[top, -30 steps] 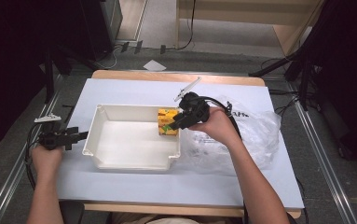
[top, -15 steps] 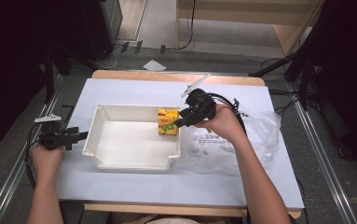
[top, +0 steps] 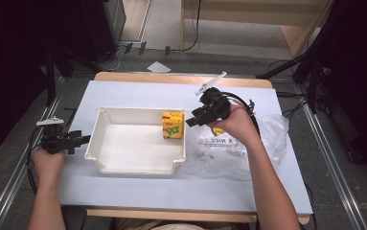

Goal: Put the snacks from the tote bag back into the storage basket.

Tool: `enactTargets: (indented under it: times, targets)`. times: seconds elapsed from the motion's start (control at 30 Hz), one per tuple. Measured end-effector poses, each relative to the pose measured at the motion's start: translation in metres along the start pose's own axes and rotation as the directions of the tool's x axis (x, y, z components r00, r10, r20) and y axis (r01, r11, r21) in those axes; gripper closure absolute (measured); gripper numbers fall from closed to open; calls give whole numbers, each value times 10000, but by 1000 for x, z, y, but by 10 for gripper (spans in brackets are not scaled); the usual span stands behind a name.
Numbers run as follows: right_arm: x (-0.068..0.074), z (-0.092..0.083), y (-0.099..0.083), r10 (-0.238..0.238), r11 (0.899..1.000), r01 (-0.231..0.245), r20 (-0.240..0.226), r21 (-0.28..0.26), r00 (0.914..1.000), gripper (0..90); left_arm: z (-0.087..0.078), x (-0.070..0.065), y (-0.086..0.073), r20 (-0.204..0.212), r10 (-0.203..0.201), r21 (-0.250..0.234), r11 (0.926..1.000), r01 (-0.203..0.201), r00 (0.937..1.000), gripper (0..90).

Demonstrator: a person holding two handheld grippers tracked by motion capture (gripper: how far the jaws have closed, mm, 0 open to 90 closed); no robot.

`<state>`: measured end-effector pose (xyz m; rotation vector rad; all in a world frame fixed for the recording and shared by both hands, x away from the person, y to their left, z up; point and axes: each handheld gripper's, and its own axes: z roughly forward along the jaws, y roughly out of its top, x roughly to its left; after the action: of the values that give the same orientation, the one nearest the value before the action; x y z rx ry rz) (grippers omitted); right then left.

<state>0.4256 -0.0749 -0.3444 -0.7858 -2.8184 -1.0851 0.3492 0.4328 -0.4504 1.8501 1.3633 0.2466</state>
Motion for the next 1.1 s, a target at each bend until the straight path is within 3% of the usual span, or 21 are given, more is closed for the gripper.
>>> enactTargets:
  times: [0.4, 0.7, 1.1]
  targets:
    - [-13, -7, -9, 299, 9995, -300, -126, -111, 9995, 448, -1, 0, 0, -92, -46, 53, 10000, 47, 9999, 287]
    - [-29, -19, -19, 756, 9964, -745, 254, -395, 9968, 400, 1, -2, 0, -76, 37, 68, 10000, -36, 10000, 285]
    - [-38, -17, -29, 704, 9974, -690, 774, -208, 9945, 321, 2, -1, 0, -49, 48, 85, 10000, -48, 10000, 287]
